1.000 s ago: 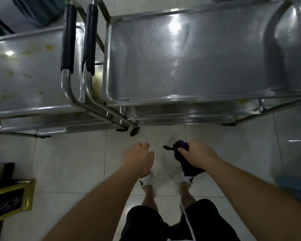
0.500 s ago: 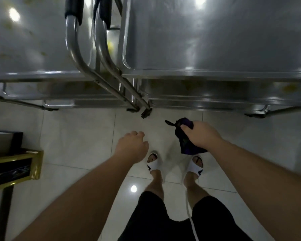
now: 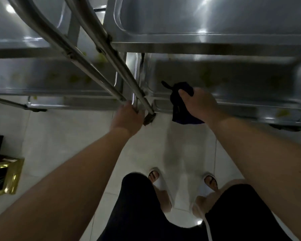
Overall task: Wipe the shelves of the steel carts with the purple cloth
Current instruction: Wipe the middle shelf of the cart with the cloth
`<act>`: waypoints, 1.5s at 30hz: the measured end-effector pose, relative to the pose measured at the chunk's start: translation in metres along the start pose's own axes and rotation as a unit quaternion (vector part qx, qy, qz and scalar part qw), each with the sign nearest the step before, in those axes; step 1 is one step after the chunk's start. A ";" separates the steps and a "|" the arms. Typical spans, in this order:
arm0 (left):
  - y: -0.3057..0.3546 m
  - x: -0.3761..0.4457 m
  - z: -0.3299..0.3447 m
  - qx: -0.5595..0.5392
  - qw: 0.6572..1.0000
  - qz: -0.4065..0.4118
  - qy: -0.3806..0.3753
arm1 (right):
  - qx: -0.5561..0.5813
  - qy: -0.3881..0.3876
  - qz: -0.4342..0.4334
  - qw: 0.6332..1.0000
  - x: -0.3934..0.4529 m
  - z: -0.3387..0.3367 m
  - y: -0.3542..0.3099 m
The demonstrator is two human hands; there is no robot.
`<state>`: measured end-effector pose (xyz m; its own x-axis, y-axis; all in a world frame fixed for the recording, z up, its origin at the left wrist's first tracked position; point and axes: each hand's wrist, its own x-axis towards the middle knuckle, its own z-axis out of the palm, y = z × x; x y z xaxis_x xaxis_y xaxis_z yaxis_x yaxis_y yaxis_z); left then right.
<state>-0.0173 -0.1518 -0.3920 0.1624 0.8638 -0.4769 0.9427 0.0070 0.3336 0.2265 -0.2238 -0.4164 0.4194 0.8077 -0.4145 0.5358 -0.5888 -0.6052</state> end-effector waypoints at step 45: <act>0.025 0.134 0.054 -0.528 0.778 0.152 0.304 | -0.240 0.171 -0.039 0.955 0.122 0.041 0.004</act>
<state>0.0440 -0.0628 -0.4916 -0.1396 0.9828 0.1207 0.0712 -0.1116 0.9912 0.2500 -0.1264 -0.4977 0.5357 0.8400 -0.0858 0.8143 -0.5408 -0.2106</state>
